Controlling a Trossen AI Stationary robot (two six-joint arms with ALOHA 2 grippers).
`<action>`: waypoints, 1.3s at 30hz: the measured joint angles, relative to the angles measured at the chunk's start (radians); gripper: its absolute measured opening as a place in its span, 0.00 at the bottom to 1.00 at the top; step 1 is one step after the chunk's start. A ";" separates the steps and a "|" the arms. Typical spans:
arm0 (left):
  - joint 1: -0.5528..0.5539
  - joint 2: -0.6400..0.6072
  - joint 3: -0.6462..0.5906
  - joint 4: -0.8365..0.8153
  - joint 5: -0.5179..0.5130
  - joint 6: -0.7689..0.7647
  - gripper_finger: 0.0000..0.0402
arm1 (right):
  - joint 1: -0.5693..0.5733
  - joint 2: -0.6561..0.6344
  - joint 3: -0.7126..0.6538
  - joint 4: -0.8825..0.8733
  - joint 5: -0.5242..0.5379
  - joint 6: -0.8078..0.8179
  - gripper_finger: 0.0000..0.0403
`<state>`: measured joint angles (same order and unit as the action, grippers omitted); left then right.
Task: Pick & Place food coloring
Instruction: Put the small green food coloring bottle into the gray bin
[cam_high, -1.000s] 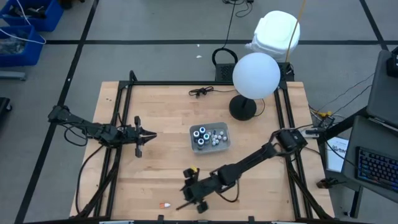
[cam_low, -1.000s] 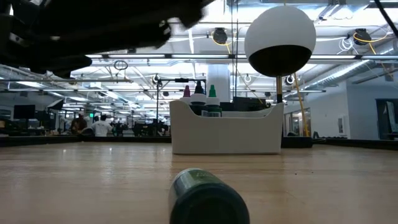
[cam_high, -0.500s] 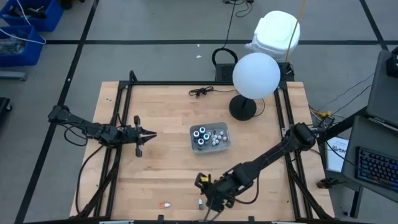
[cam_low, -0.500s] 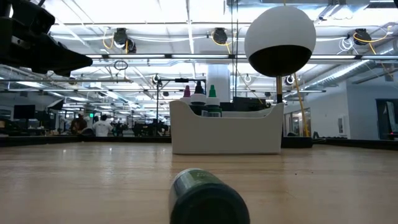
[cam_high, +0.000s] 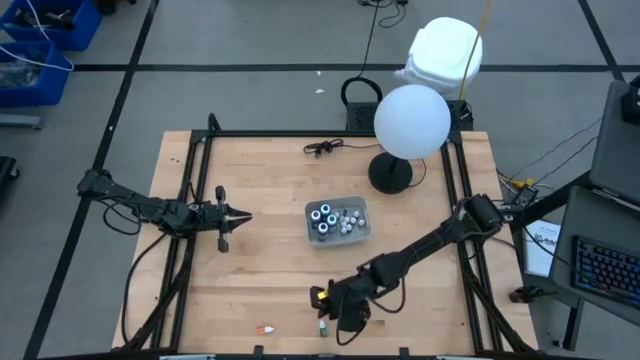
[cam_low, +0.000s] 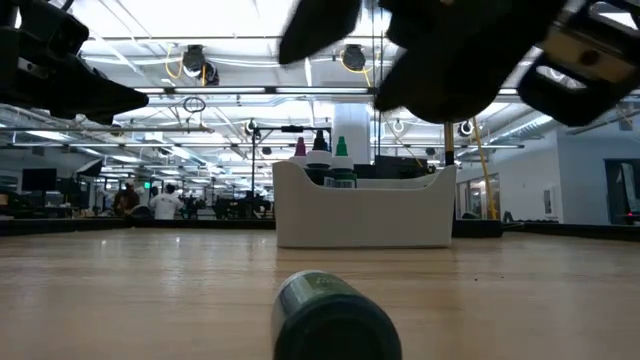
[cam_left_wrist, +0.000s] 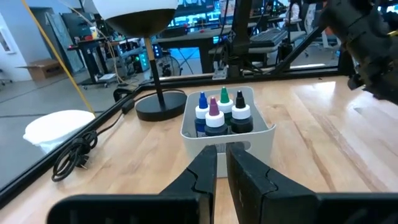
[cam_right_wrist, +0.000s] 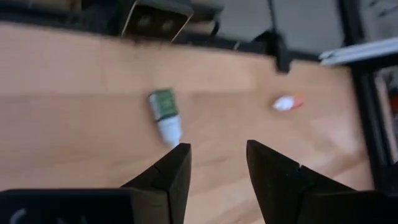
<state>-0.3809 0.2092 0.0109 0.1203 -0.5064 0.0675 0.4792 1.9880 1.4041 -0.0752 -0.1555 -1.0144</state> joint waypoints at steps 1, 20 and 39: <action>0.000 0.000 0.000 -0.003 0.000 -0.003 0.11 | -0.007 -0.001 -0.009 0.032 -0.029 0.002 0.36; 0.000 0.207 0.060 -0.058 0.070 -0.134 0.11 | -0.026 -0.096 -0.123 0.158 -0.099 0.436 0.09; -0.110 1.263 0.912 -0.401 0.431 0.108 0.02 | -0.006 -0.766 -0.949 0.887 0.526 0.844 0.00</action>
<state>-0.4911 1.4718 0.9231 -0.2803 -0.0756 0.1756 0.4728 1.2216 0.4553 0.8121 0.3703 -0.1699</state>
